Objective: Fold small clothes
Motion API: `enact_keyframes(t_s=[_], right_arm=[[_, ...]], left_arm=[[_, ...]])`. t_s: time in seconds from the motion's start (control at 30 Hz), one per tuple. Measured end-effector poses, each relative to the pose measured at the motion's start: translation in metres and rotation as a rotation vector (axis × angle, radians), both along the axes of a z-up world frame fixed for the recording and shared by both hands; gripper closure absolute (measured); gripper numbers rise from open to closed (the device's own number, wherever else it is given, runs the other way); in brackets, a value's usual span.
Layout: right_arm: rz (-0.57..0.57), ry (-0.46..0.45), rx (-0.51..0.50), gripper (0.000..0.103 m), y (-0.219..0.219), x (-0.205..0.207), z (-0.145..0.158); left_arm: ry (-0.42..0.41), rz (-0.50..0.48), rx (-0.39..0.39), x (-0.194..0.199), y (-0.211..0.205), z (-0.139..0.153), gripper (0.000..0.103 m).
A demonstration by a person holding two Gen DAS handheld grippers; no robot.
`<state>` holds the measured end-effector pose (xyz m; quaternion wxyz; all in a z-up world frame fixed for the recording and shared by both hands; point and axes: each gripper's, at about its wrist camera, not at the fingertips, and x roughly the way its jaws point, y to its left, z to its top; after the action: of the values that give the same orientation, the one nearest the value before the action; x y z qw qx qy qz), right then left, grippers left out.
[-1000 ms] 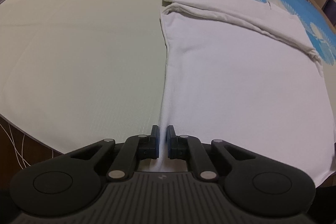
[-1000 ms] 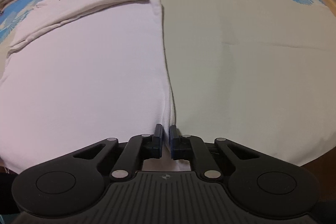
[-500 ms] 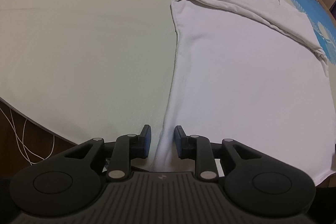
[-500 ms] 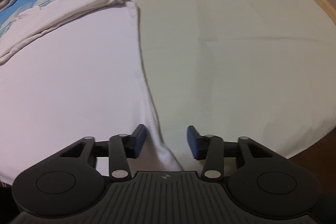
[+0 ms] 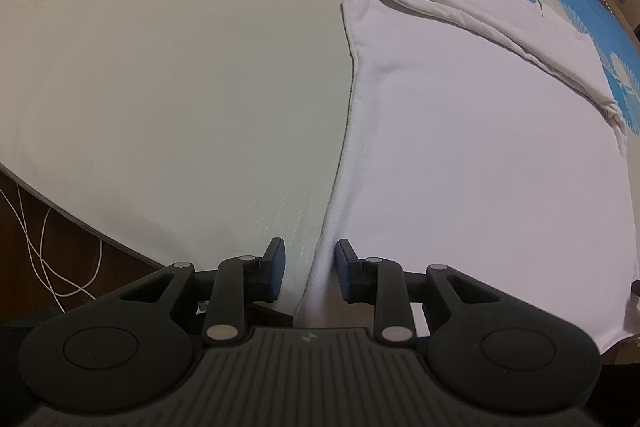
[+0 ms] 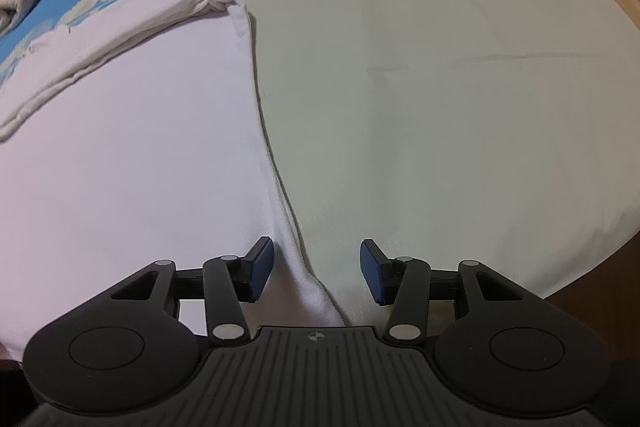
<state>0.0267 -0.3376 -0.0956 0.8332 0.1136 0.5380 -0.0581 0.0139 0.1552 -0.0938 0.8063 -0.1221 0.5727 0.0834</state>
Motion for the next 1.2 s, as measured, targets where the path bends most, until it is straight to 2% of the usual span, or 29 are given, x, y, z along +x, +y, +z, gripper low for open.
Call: enact_keyframes(t_s=[0.23,0.3,0.37,0.4,0.43,0.5,0.7,0.87,1.07,1.2], right_arm=[[0.059,0.011,0.035,0.053,0.009,-0.001,-0.003],[0.104,0.015,0.028,0.060,0.015,-0.001,-0.003],[0.138,0.013,0.020,0.077,0.020,0.000,-0.003],[0.148,0.012,0.031,0.088,0.021,0.000,-0.002],[0.152,0.011,0.043,0.094,0.021,0.000,-0.002],[0.146,0.007,0.058,0.099,0.018,0.000,-0.001],[0.083,-0.051,0.120,0.099,0.004,-0.006,0.016],[0.059,0.025,0.071,0.097,0.004,-0.005,0.004],[0.114,0.034,0.025,0.093,0.011,-0.008,0.004],[0.112,0.035,0.027,0.093,0.009,-0.010,0.003]], left_arm=[[0.008,-0.013,-0.016,-0.002,-0.001,-0.002,0.075],[0.007,-0.028,-0.014,-0.003,-0.003,-0.003,0.080],[0.003,-0.045,-0.022,-0.003,-0.006,-0.003,0.093],[0.002,-0.056,-0.021,-0.003,-0.008,-0.003,0.095],[-0.002,-0.067,-0.008,-0.004,-0.011,-0.003,0.097],[-0.014,-0.081,0.010,-0.006,-0.014,-0.001,0.099],[-0.077,-0.079,0.005,-0.013,-0.012,0.016,0.099],[-0.039,-0.040,-0.022,-0.012,-0.006,0.010,0.097],[0.020,-0.032,-0.031,-0.008,-0.005,-0.002,0.092],[0.028,-0.045,-0.017,-0.006,-0.008,-0.006,0.083]])
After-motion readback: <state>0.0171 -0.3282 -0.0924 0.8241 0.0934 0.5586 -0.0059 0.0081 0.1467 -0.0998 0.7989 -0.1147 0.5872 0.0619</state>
